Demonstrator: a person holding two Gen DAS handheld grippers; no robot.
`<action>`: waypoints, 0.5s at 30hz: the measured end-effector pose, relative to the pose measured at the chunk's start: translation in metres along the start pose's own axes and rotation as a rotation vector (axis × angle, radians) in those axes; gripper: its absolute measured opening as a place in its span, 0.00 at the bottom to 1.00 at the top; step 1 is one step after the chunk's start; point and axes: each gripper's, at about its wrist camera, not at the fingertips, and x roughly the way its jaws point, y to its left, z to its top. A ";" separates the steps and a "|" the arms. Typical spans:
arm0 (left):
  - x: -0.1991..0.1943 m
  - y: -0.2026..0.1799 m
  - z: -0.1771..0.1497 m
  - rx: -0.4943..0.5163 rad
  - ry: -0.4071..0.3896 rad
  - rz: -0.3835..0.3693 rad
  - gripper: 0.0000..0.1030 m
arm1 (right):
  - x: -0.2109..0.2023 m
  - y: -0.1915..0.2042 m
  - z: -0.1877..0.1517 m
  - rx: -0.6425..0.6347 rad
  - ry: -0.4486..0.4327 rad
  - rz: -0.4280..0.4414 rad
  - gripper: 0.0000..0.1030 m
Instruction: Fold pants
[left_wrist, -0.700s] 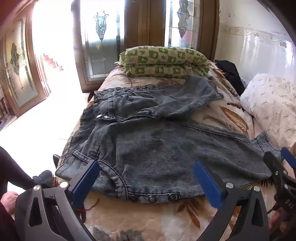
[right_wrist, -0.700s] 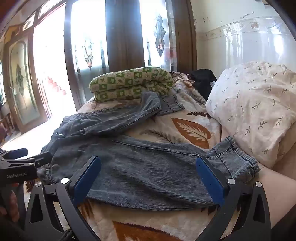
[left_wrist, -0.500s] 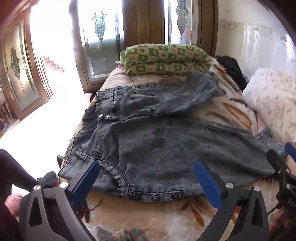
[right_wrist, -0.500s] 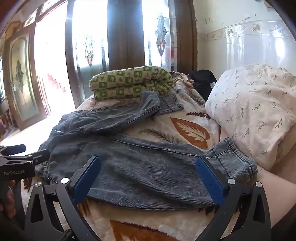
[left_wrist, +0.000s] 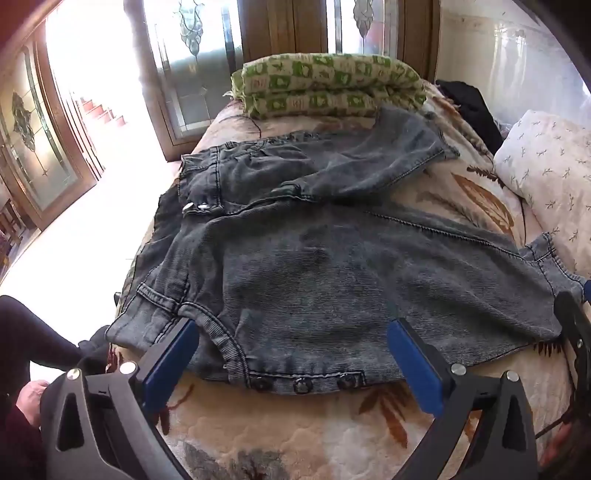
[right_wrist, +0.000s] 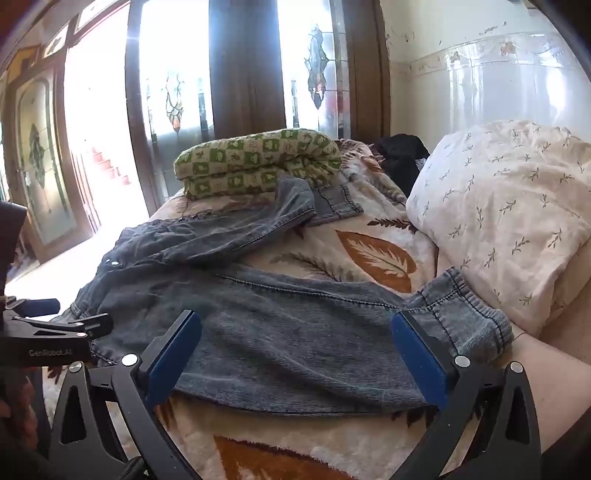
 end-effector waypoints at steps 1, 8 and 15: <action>0.000 -0.003 0.001 0.009 -0.003 0.006 1.00 | 0.001 -0.001 -0.001 0.004 0.005 0.000 1.00; -0.004 -0.014 0.011 0.040 -0.032 0.002 1.00 | -0.001 -0.003 -0.001 0.007 -0.008 -0.008 1.00; -0.005 -0.018 0.021 0.054 -0.051 -0.005 1.00 | -0.002 -0.003 0.000 0.004 -0.010 -0.010 1.00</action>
